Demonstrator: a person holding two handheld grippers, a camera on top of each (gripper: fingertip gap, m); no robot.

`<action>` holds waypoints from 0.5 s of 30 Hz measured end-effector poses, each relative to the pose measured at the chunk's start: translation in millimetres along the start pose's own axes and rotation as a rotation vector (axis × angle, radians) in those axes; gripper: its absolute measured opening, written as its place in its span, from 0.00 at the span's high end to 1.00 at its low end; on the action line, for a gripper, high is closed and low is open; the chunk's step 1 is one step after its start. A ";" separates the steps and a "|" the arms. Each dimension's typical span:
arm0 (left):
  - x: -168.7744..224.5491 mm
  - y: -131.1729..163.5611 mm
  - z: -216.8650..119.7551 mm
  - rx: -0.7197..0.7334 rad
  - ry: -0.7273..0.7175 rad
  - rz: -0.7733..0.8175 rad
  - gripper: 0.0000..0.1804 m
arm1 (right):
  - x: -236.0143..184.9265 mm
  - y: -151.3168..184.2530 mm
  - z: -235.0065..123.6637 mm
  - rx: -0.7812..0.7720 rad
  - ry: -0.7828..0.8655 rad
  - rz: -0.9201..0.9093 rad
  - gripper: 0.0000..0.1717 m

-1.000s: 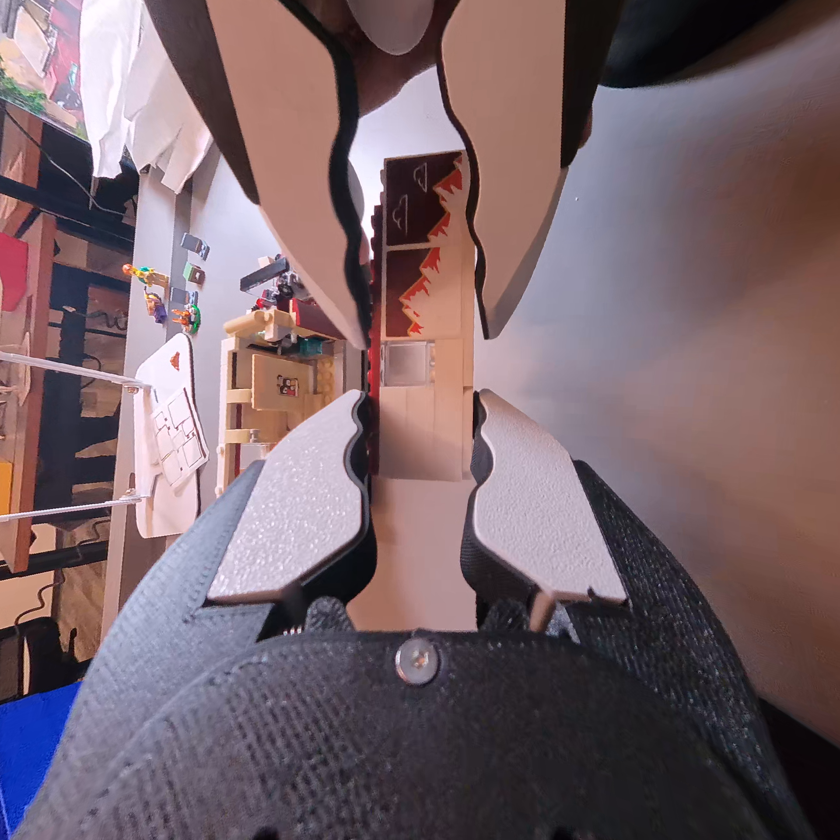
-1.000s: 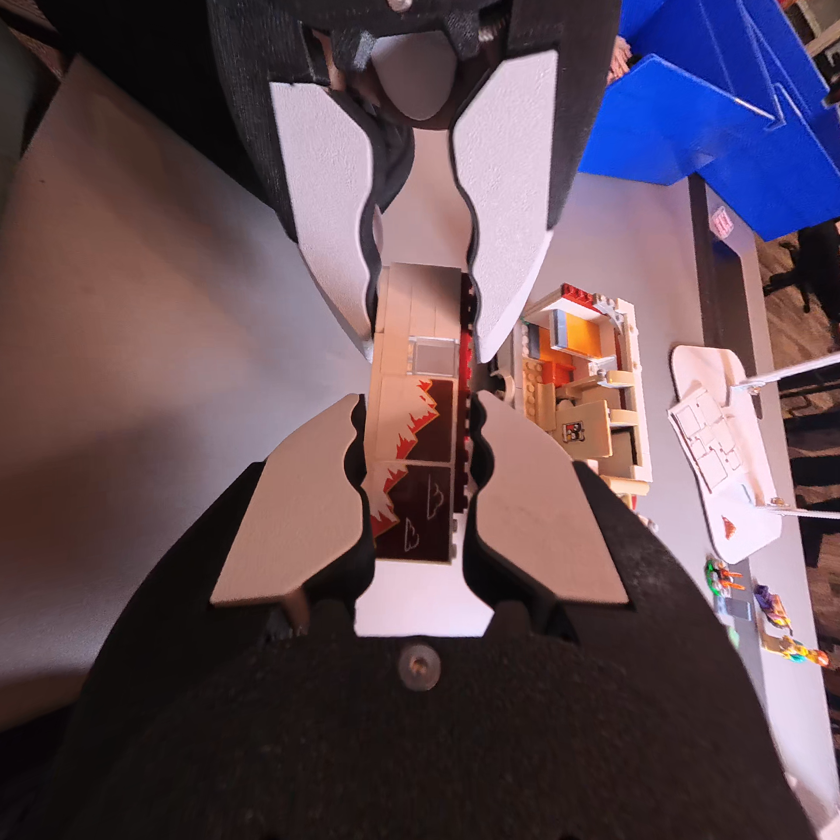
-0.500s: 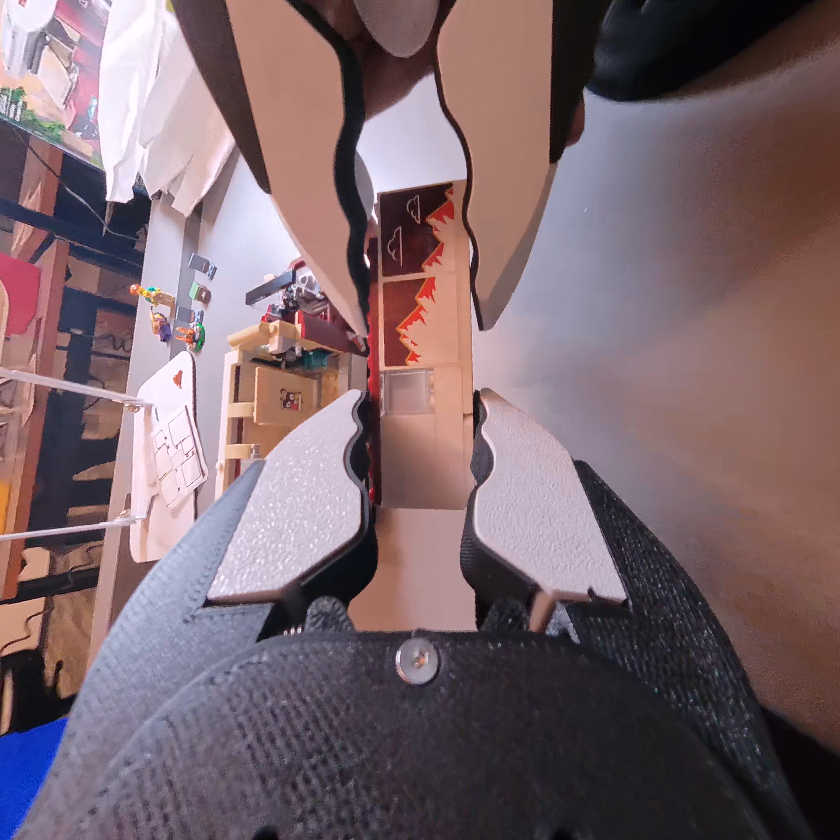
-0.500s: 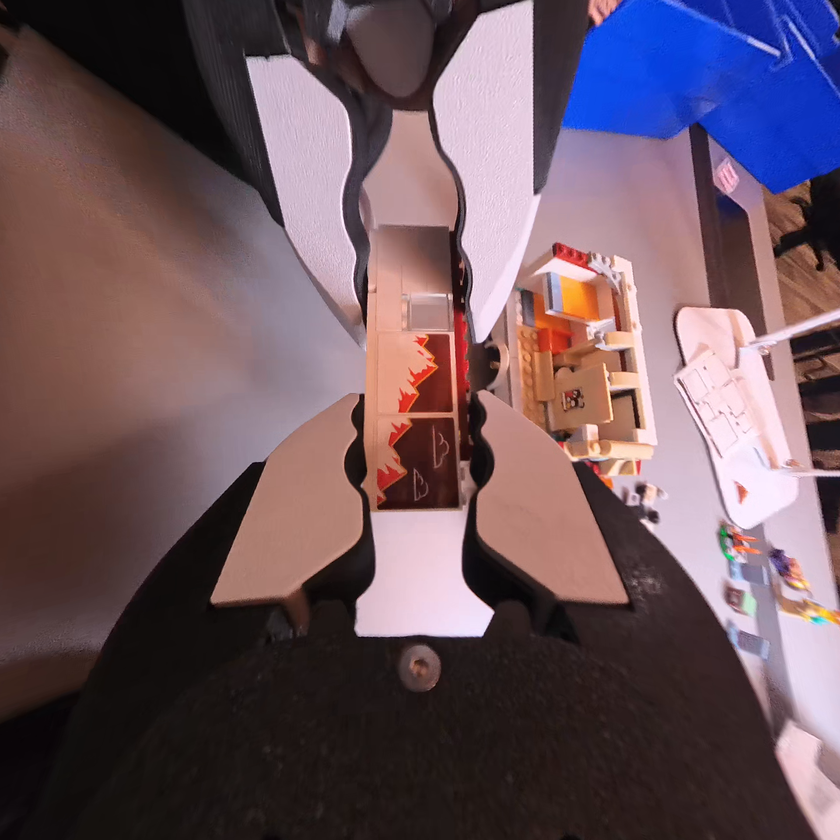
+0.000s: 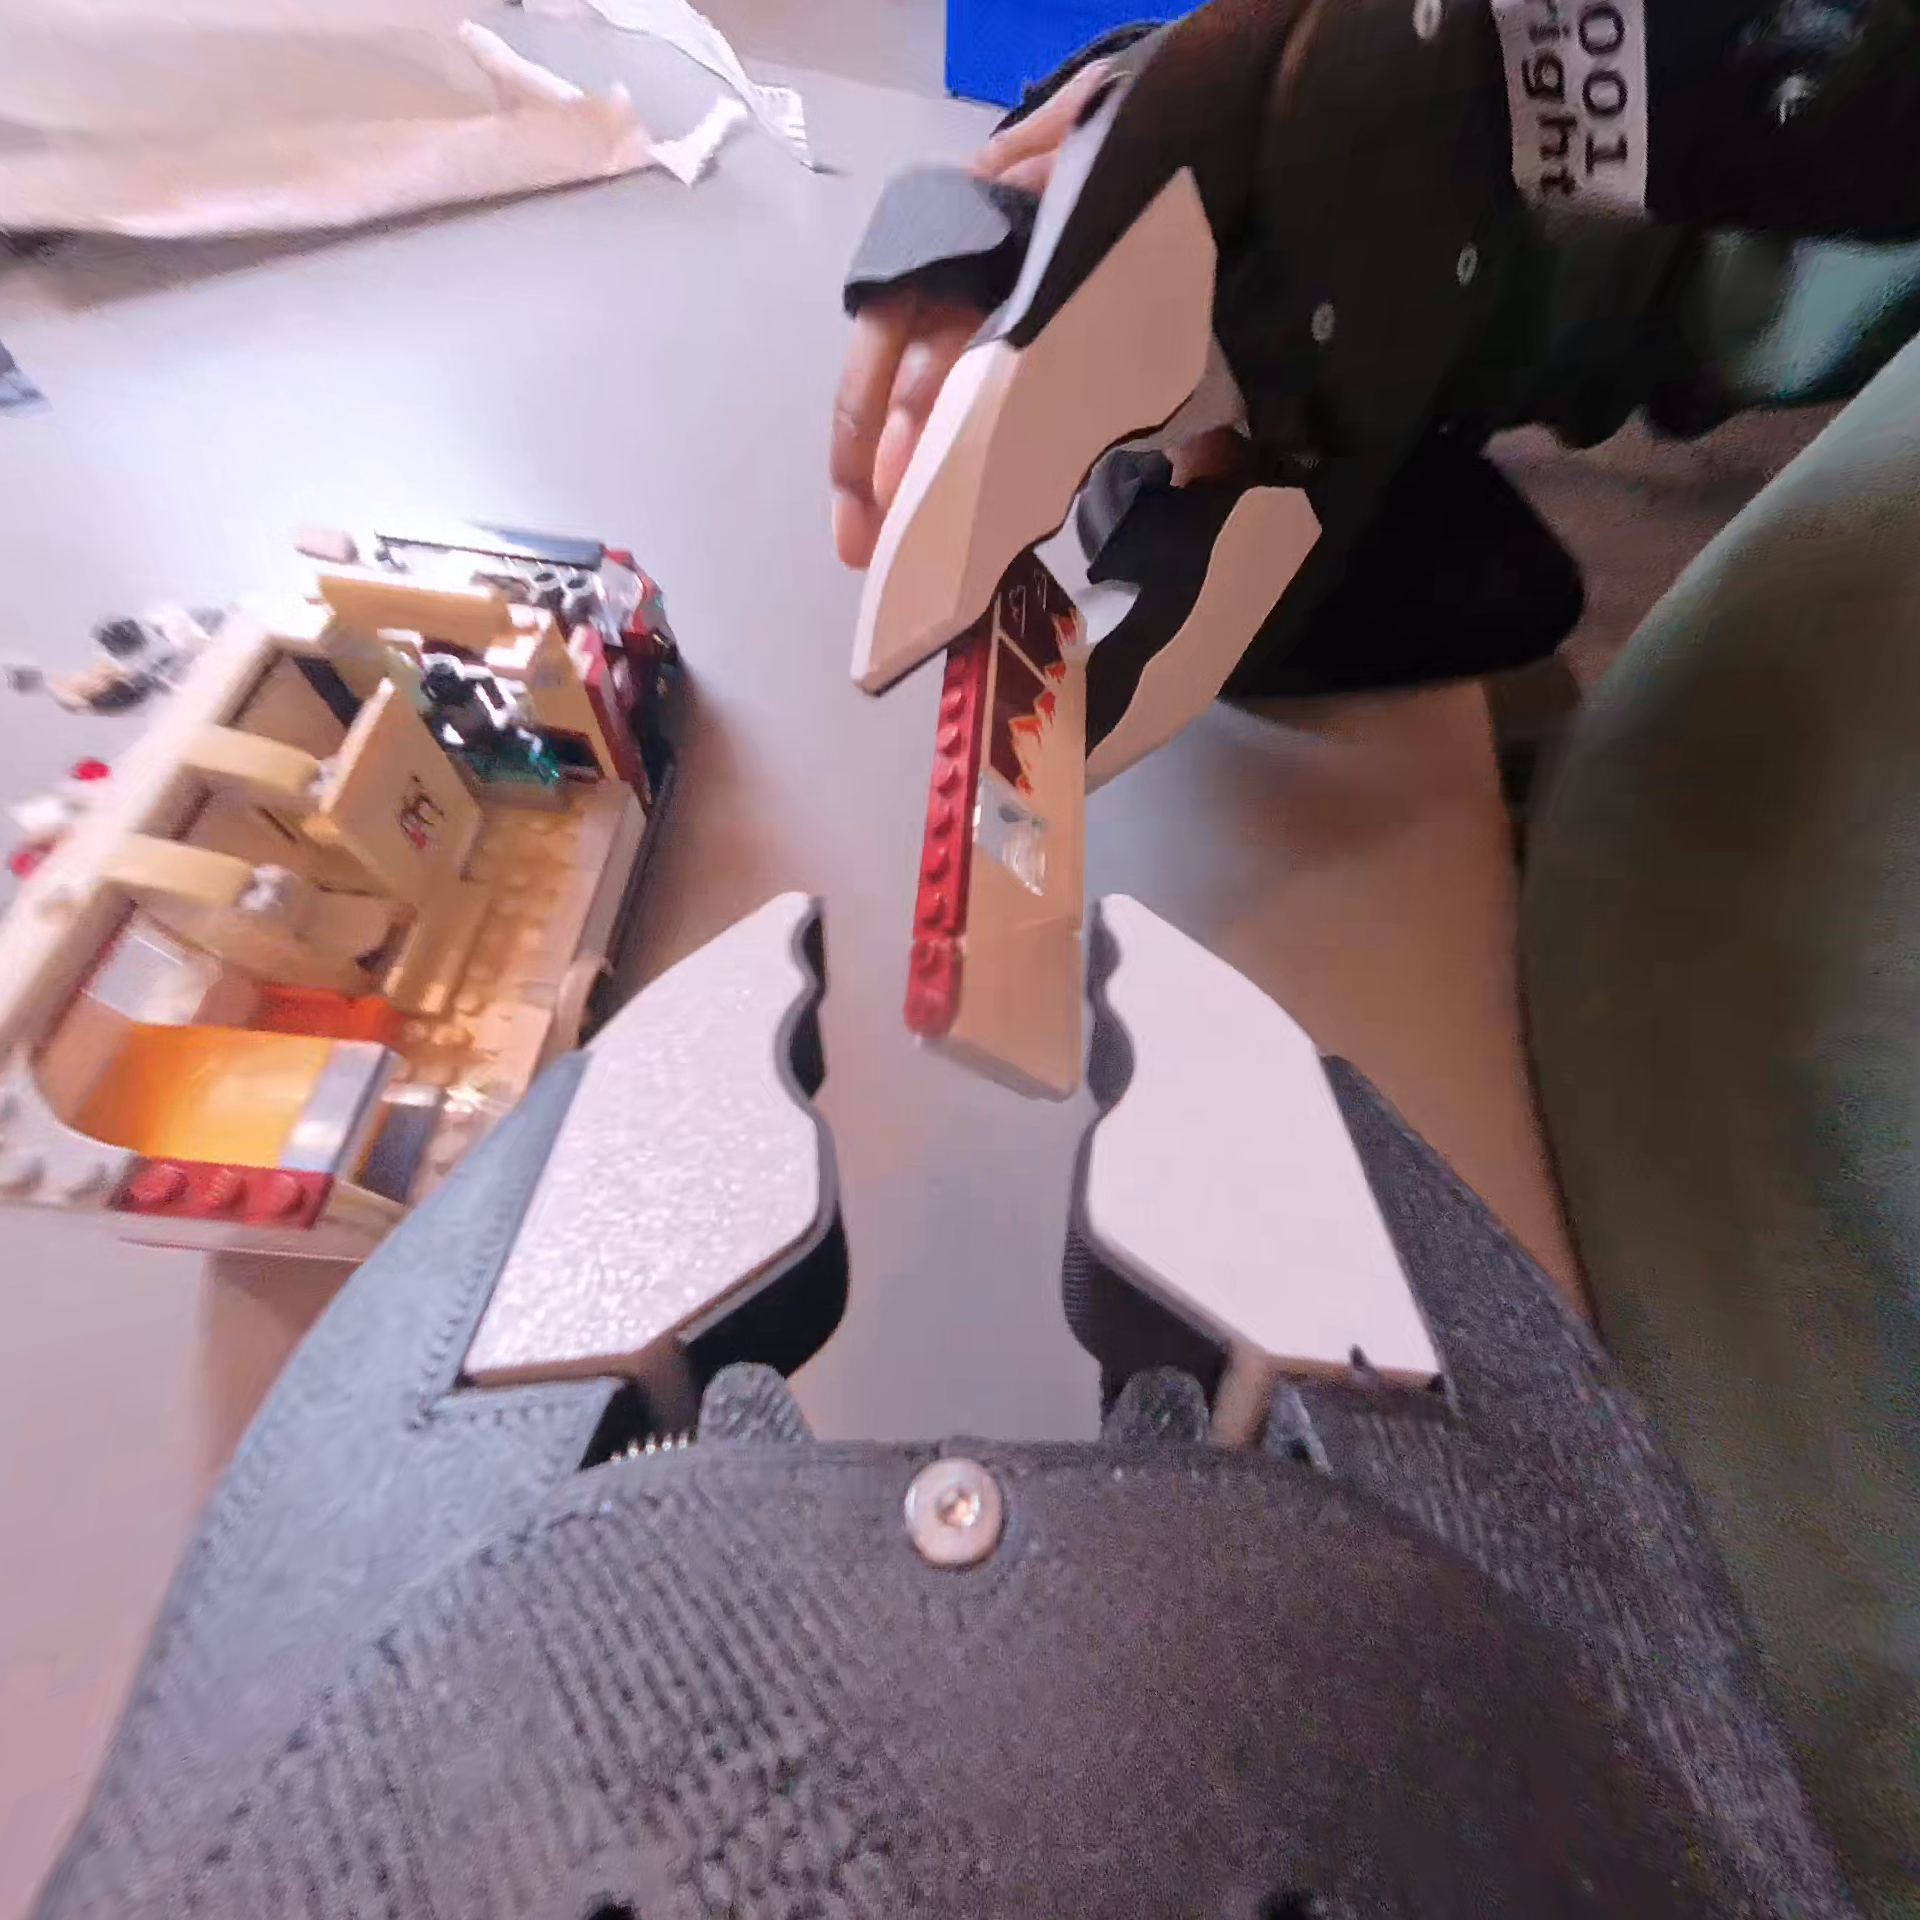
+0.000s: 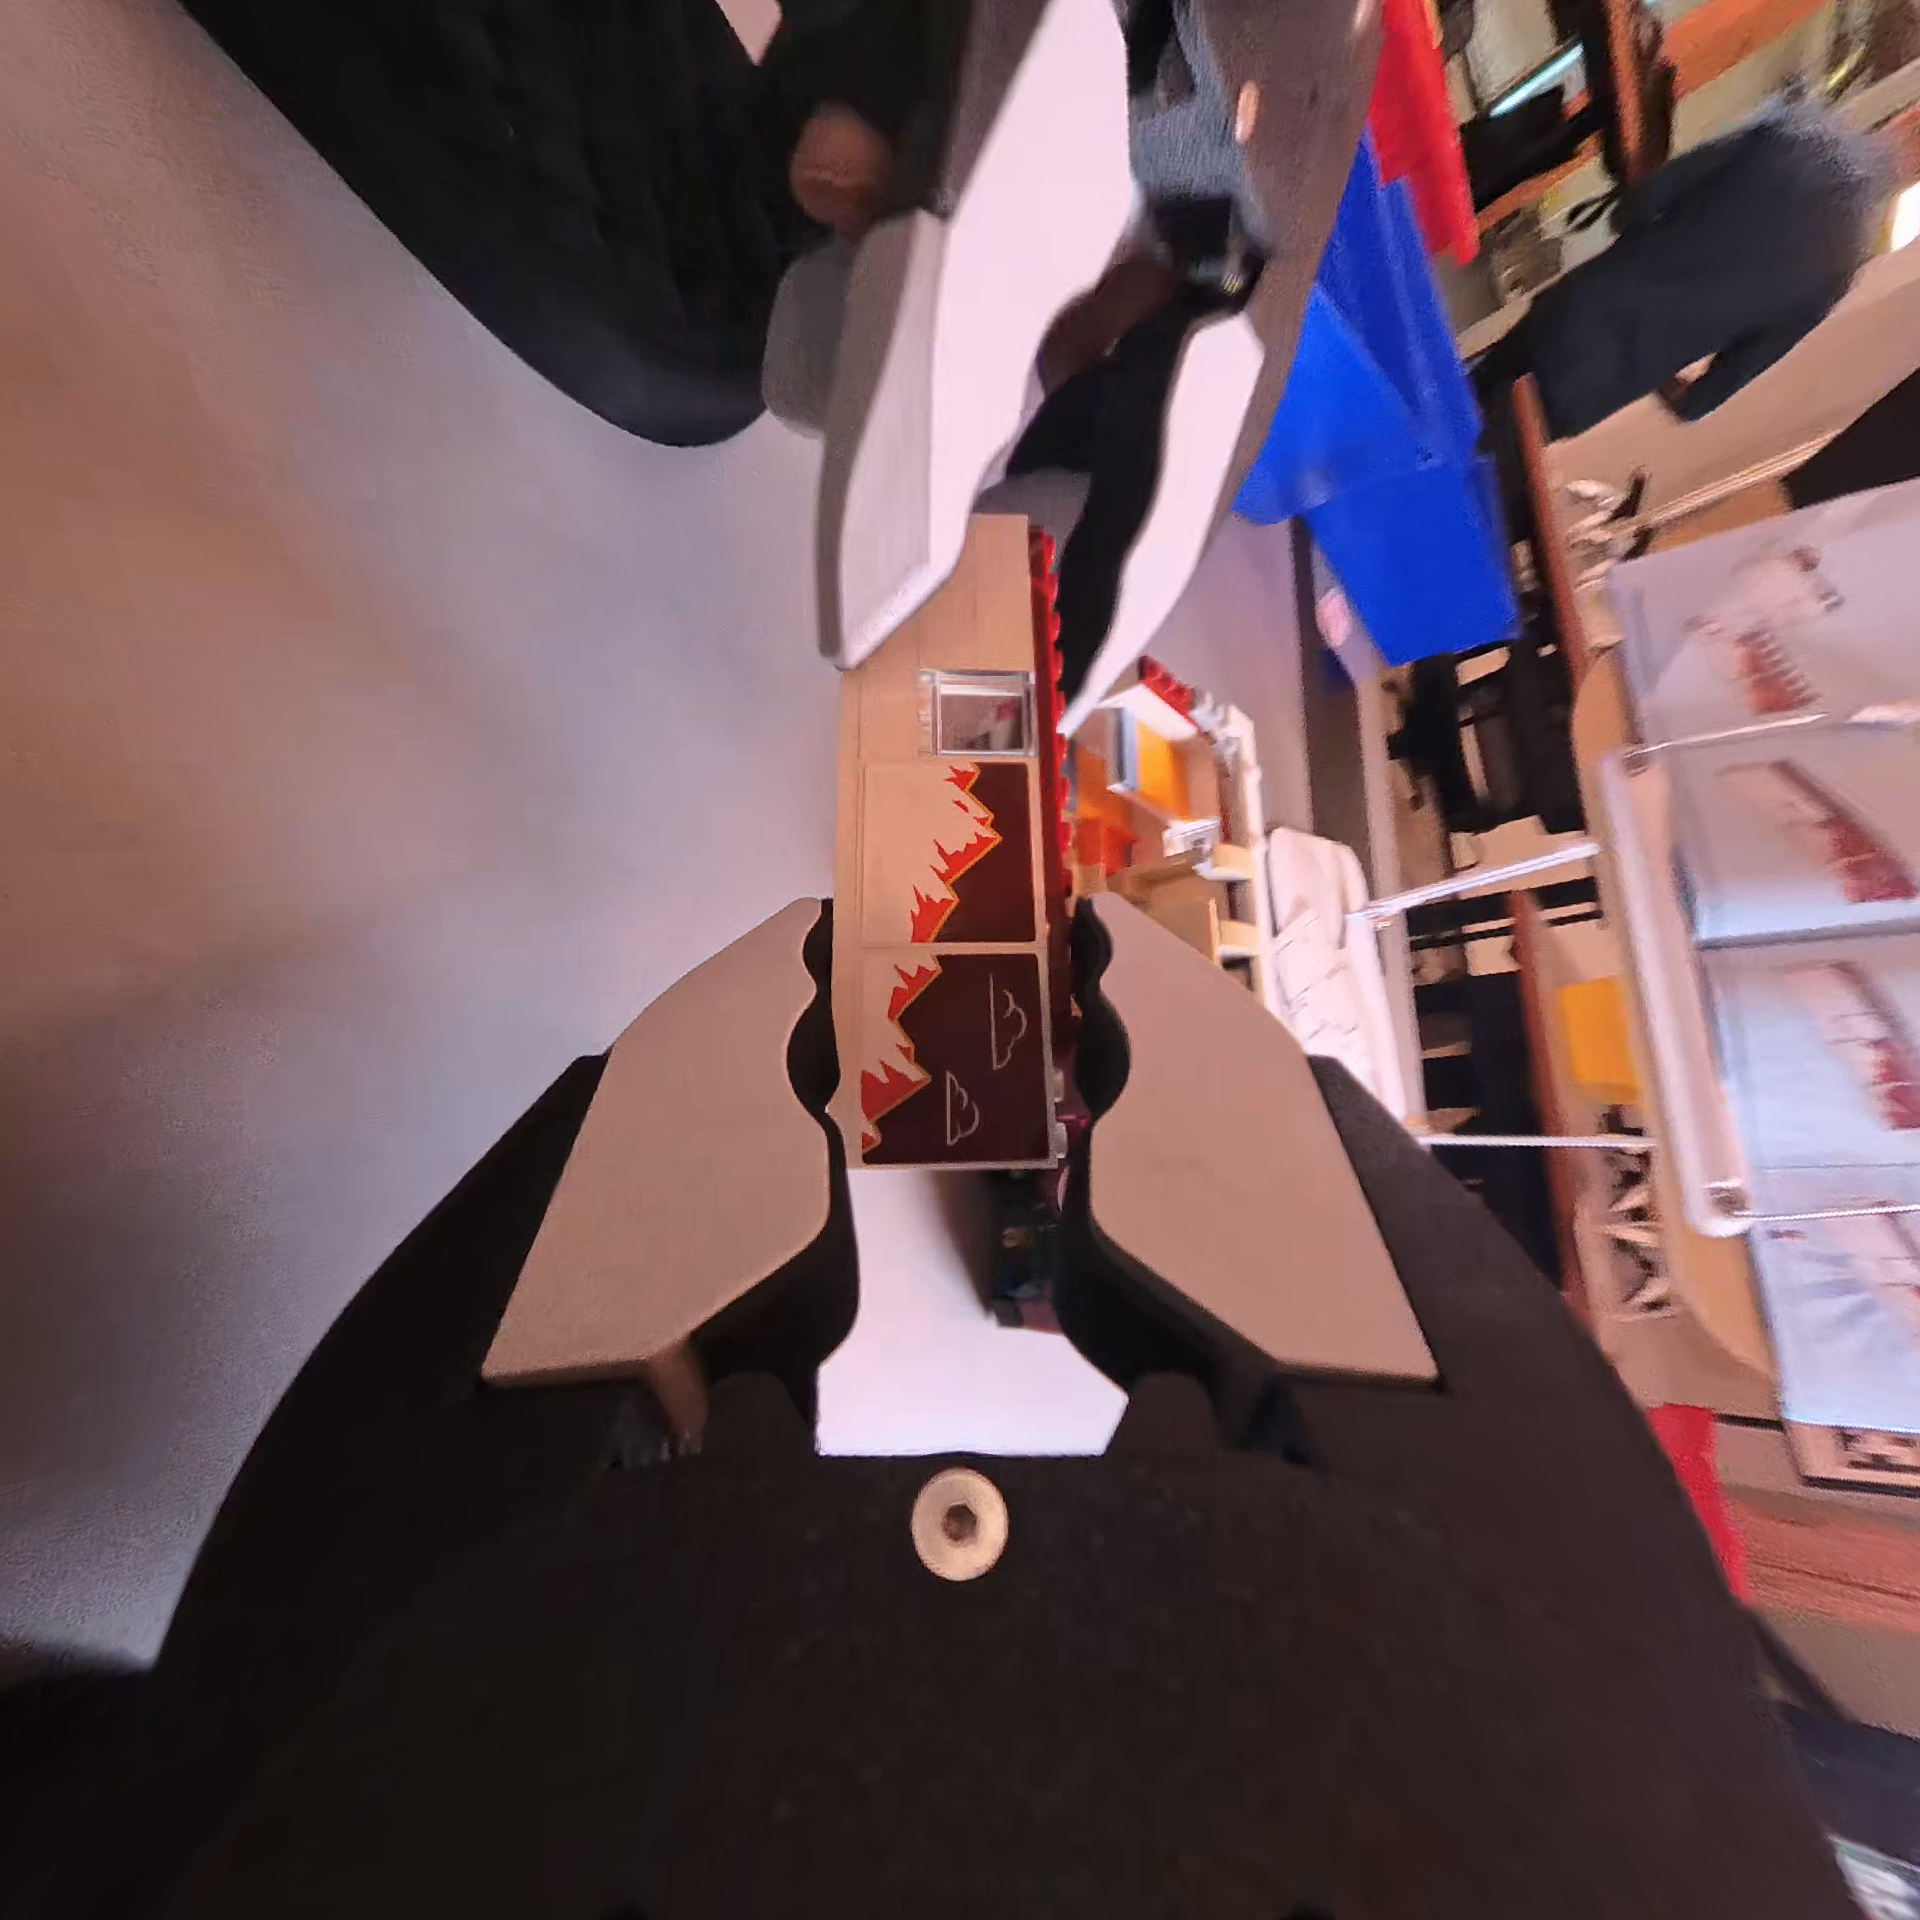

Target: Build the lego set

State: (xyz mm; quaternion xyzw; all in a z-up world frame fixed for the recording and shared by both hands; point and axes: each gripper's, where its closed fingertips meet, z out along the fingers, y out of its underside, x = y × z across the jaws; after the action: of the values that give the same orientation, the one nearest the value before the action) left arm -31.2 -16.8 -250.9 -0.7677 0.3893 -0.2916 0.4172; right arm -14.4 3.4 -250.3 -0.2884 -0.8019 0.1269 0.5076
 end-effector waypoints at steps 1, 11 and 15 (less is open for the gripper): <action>1.1 1.2 -0.1 0.017 0.026 -0.019 0.80 | 2.4 0.4 0.7 -0.011 0.028 -0.034 0.75; -8.7 24.4 5.1 -0.044 -0.052 0.209 0.95 | -16.9 8.7 0.9 0.051 -0.310 0.469 0.86; -11.0 33.5 8.0 -0.083 -0.024 0.194 0.95 | -20.5 14.0 6.0 0.014 -0.379 0.538 0.96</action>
State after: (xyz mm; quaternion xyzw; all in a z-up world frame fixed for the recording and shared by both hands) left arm -42.7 -15.9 -285.2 -0.7464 0.4685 -0.2243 0.4160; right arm -8.5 3.1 -275.2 -0.4576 -0.7765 0.3132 0.2994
